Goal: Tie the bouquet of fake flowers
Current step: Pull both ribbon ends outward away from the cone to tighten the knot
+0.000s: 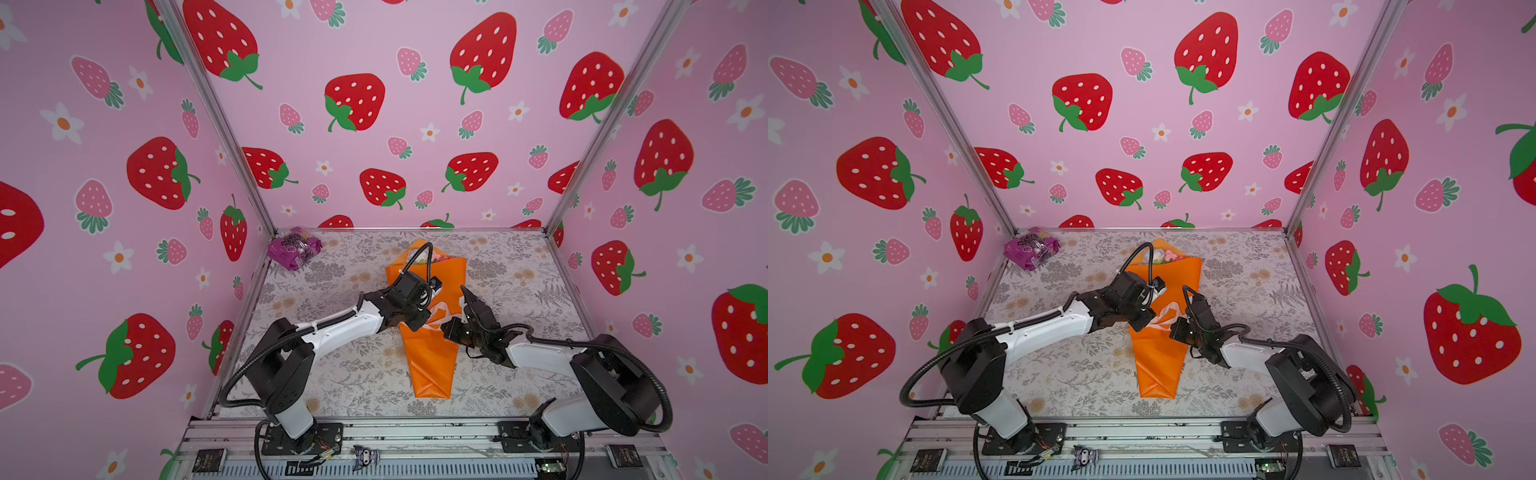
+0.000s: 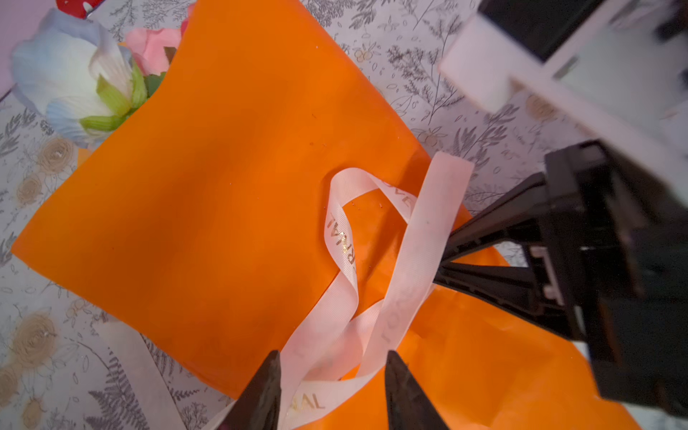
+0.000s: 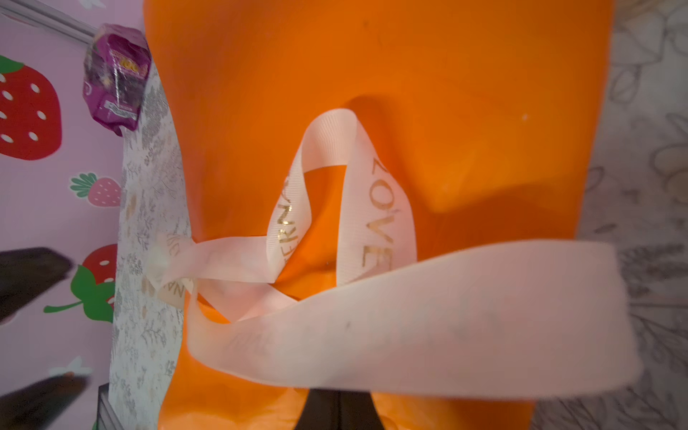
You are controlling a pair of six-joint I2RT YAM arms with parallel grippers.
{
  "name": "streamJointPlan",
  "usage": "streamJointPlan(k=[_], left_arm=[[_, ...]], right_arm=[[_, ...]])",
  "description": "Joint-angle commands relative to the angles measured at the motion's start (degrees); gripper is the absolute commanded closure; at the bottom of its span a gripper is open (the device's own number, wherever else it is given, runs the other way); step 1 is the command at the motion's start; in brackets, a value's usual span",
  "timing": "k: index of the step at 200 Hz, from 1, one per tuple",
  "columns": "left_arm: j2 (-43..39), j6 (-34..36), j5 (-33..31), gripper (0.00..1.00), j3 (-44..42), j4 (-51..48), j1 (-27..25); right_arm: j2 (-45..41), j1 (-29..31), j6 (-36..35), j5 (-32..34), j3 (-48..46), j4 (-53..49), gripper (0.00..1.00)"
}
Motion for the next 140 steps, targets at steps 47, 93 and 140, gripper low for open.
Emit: streamJointPlan(k=[47, 93, 140], left_arm=[[-11.4, -21.5, -0.8, 0.47, -16.3, -1.6, 11.4], [-8.3, -19.1, -1.1, 0.44, -16.9, -6.0, 15.4], [-2.7, -16.5, -7.2, 0.42, -13.8, -8.0, 16.2]], right_arm=[[0.9, -0.1, -8.2, -3.4, 4.6, -9.7, 1.0], [0.6, -0.2, -9.6, -3.2, 6.3, -12.0, 1.0], [-0.4, -0.2, -9.7, -3.2, 6.3, -12.8, 1.0]])
